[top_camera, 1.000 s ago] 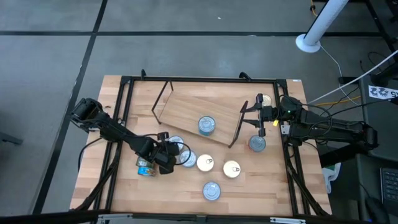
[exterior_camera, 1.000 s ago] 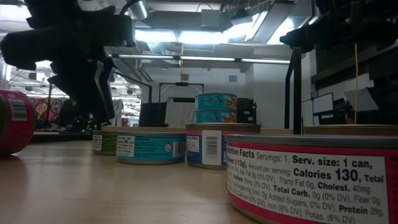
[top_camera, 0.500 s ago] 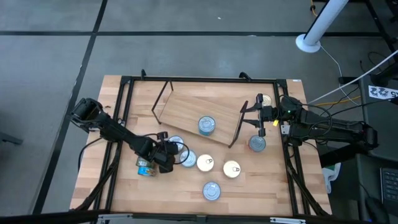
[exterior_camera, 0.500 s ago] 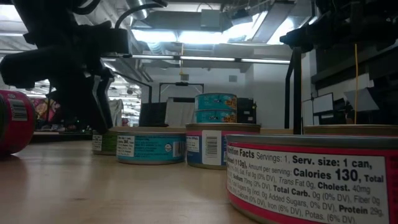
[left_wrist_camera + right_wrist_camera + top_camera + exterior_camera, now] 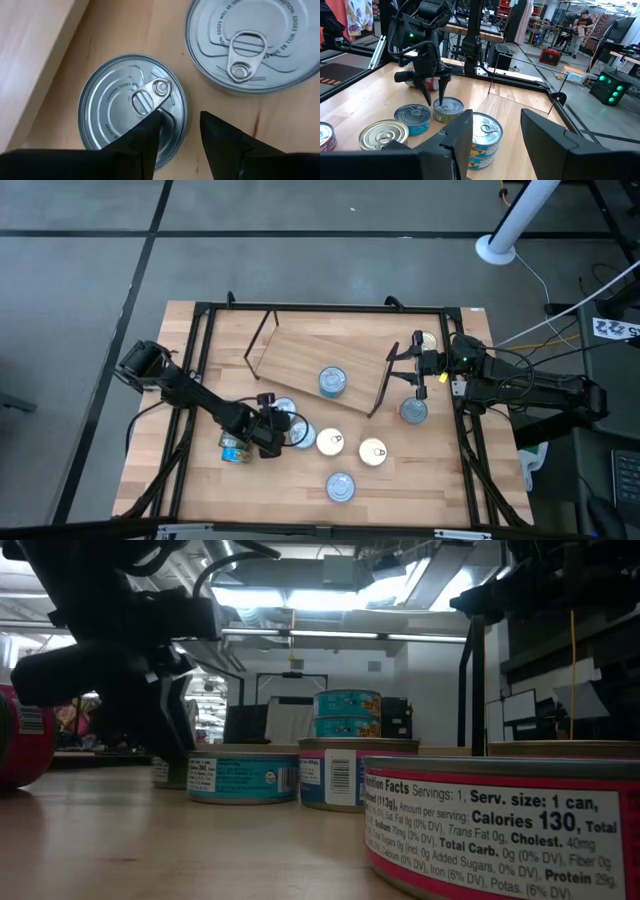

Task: Stack canned seafood by type on shelf
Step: Put the green tuna can on the shelf

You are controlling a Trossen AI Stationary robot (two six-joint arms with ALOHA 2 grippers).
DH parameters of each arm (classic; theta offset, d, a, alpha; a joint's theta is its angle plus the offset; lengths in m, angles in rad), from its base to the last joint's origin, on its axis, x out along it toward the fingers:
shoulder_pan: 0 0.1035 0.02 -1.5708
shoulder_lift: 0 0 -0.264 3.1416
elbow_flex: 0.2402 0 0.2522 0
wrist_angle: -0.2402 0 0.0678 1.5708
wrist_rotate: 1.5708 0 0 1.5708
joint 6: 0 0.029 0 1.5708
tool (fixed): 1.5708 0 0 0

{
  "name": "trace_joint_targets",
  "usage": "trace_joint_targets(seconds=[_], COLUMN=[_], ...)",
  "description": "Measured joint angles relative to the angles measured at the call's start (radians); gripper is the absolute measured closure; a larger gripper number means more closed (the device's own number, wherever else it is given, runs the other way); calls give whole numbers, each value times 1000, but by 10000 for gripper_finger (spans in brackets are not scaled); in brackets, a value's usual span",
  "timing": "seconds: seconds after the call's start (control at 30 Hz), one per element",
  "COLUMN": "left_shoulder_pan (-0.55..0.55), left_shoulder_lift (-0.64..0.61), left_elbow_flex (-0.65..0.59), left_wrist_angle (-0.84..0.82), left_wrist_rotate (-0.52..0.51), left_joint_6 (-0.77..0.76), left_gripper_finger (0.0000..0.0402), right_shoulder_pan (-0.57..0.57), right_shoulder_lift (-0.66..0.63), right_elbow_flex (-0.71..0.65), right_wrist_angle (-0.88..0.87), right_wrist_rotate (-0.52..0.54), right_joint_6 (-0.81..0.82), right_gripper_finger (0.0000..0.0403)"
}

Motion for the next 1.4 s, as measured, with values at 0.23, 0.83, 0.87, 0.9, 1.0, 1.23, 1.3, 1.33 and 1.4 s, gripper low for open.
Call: trace_joint_targets(seconds=[0.23,0.83,0.87,0.9,1.0,1.23,1.3,1.33,1.4], left_shoulder_pan=[0,1,1,1,2,2,2,2,1], left_shoulder_lift=[2,1,1,2,3,4,4,4,4], left_elbow_flex=[-1,-2,1,4,15,22,22,22,23], left_wrist_angle=[-4,-6,-11,-13,-25,-25,-23,-22,-21], left_wrist_rotate=[-24,-58,-62,-64,-63,-64,-67,-70,-78], left_joint_6=[35,60,60,60,61,54,53,53,52], left_gripper_finger=[293,400,400,401,401,401,401,401,401], right_shoulder_pan=[0,0,0,0,0,0,0,0,0], right_shoulder_lift=[0,0,0,0,0,0,0,0,0], right_elbow_flex=[0,0,0,0,0,0,0,0,0], right_wrist_angle=[0,0,0,0,0,0,0,0,0], right_wrist_rotate=[0,0,0,0,0,0,0,0,0], right_joint_6=[-3,-3,-3,-3,-3,-3,-3,-3,-3], right_gripper_finger=[235,235,235,235,235,235,235,235,235])
